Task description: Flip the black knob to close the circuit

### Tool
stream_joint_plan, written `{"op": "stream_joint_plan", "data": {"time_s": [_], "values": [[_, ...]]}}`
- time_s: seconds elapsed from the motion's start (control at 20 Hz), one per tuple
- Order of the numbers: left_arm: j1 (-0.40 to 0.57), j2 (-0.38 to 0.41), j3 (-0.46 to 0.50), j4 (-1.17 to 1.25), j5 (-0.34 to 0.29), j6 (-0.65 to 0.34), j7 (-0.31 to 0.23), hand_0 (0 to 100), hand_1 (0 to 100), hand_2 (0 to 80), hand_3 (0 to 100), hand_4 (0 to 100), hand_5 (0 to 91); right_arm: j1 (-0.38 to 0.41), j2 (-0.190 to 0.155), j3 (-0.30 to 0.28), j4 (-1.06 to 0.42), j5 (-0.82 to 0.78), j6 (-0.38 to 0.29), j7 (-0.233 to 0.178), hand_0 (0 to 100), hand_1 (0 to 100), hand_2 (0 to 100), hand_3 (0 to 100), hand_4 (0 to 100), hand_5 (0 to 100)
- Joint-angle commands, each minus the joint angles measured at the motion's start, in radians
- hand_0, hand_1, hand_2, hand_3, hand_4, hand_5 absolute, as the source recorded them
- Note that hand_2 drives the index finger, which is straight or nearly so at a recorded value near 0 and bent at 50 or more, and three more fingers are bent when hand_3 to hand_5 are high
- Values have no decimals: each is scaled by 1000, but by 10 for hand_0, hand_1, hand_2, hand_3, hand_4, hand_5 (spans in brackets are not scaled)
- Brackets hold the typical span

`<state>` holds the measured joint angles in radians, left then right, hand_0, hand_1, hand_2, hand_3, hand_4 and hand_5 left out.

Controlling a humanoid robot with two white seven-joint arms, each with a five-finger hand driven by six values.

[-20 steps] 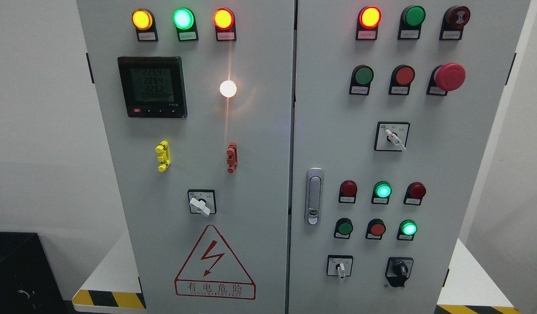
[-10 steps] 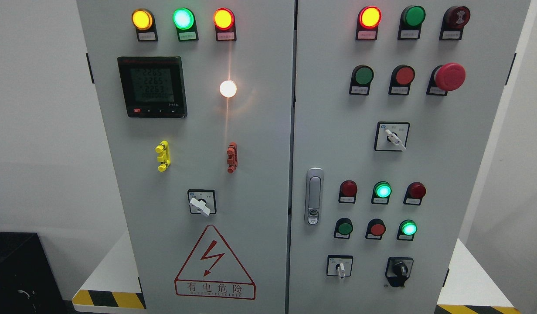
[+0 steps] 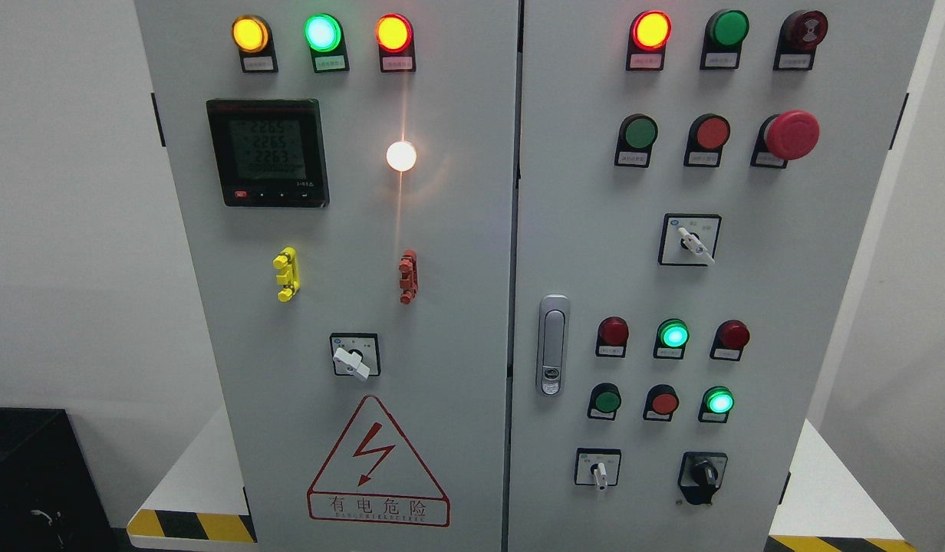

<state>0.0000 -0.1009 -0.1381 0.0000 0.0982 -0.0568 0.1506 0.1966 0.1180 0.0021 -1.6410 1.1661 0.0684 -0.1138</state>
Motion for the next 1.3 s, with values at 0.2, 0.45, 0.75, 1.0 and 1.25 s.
{"op": "stream_joint_plan", "data": {"time_s": [0.2, 0.45, 0.75, 1.0, 1.25], "values": [[23, 1, 0, -29, 0, 0, 0, 120, 556, 0, 0, 0, 0, -84, 3, -40, -105, 15, 45, 17, 0, 0, 980, 1000, 979, 969], [23, 0, 0, -29, 0, 0, 0, 120, 556, 0, 0, 0, 0, -137, 8, -59, -108, 17, 57, 39, 0, 0, 981, 1000, 979, 969], [23, 1, 0, -29, 0, 0, 0, 120, 556, 0, 0, 0, 0, -218, 9, -97, -71, 64, 60, 43, 0, 0, 979, 1000, 976, 968], [23, 0, 0, -29, 0, 0, 0, 120, 556, 0, 0, 0, 0, -258, 9, -129, -54, 78, 60, 45, 0, 0, 978, 1000, 976, 965], [23, 0, 0, -29, 0, 0, 0, 120, 556, 0, 0, 0, 0, -290, 9, -149, -34, 79, 62, 45, 0, 0, 978, 1000, 976, 963]]}}
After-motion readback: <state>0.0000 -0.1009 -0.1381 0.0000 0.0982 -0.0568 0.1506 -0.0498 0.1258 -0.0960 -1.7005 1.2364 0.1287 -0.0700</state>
